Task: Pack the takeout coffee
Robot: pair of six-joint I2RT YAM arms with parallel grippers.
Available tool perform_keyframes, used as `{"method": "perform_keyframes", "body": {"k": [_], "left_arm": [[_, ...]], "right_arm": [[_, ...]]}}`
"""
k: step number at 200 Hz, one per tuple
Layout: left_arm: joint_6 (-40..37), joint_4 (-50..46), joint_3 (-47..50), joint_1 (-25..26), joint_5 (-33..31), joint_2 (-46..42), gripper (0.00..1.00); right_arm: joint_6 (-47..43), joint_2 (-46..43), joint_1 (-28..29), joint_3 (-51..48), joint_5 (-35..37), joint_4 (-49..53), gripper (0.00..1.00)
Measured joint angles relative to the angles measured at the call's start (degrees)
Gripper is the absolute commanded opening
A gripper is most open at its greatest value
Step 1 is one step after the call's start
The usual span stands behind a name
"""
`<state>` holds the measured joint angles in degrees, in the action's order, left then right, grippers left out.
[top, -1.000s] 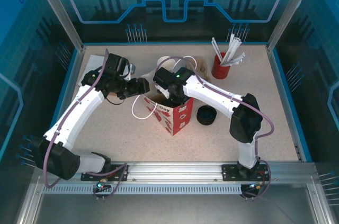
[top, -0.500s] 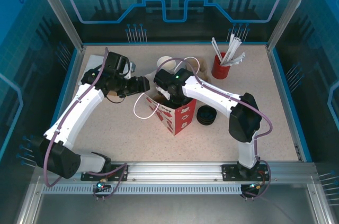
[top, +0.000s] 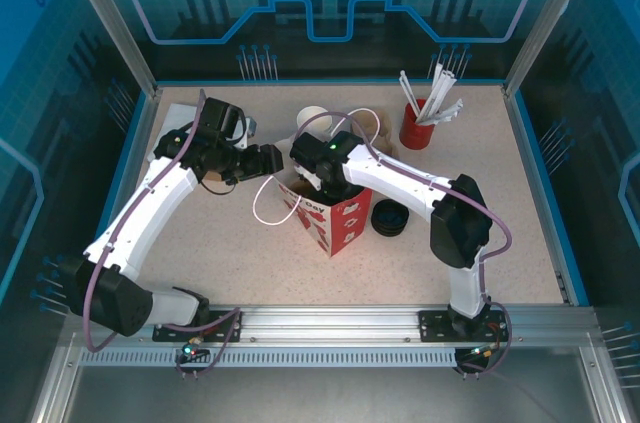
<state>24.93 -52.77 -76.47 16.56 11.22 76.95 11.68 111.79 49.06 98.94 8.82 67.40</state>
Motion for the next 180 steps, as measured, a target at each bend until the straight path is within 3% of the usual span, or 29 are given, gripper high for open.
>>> {"method": "perform_keyframes", "body": {"k": [180], "left_arm": [[0.0, 0.0, 0.0, 0.0, 0.0, 0.0, 0.76]], "right_arm": [[0.0, 0.0, 0.0, 0.0, 0.0, 0.0, 0.83]]}}
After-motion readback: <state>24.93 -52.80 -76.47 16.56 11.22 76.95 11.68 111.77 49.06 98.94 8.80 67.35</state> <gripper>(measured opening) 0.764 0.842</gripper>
